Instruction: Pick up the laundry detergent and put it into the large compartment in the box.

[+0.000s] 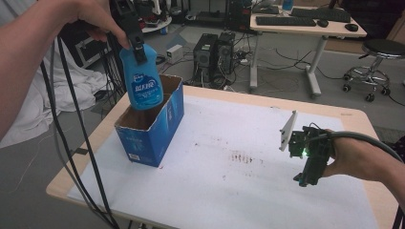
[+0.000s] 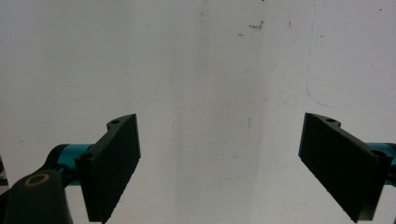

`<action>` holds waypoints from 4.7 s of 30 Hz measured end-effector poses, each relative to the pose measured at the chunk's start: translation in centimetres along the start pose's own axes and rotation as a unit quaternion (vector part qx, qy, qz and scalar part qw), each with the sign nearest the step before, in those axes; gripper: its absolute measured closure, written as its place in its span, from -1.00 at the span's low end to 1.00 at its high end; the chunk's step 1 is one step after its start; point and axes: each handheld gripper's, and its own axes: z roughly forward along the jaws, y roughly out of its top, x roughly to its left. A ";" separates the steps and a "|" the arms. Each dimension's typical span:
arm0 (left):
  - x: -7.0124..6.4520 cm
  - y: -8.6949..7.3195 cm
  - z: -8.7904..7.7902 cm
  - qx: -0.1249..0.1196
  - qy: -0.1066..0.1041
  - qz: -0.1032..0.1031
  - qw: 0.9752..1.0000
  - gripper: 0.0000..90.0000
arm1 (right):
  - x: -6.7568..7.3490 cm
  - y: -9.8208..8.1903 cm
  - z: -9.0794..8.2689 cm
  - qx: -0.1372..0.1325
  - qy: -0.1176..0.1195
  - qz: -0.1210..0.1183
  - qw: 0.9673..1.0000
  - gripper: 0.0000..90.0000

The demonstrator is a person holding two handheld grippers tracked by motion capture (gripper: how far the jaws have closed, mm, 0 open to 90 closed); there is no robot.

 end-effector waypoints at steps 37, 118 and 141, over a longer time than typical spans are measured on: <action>0.1 -1.6 11.5 0.018 -0.011 0.027 0.999 -0.15 | 0.2 0.6 0.5 0.004 0.002 -0.004 1.000 -0.74; -1.1 -2.1 15.0 -0.010 0.015 0.123 0.992 -0.40 | 0.5 0.9 1.1 0.007 0.011 -0.006 1.000 -0.74; -3.2 -0.7 9.4 -0.028 0.032 0.165 0.985 -0.40 | 0.6 0.8 0.9 0.002 0.009 -0.005 1.000 -0.74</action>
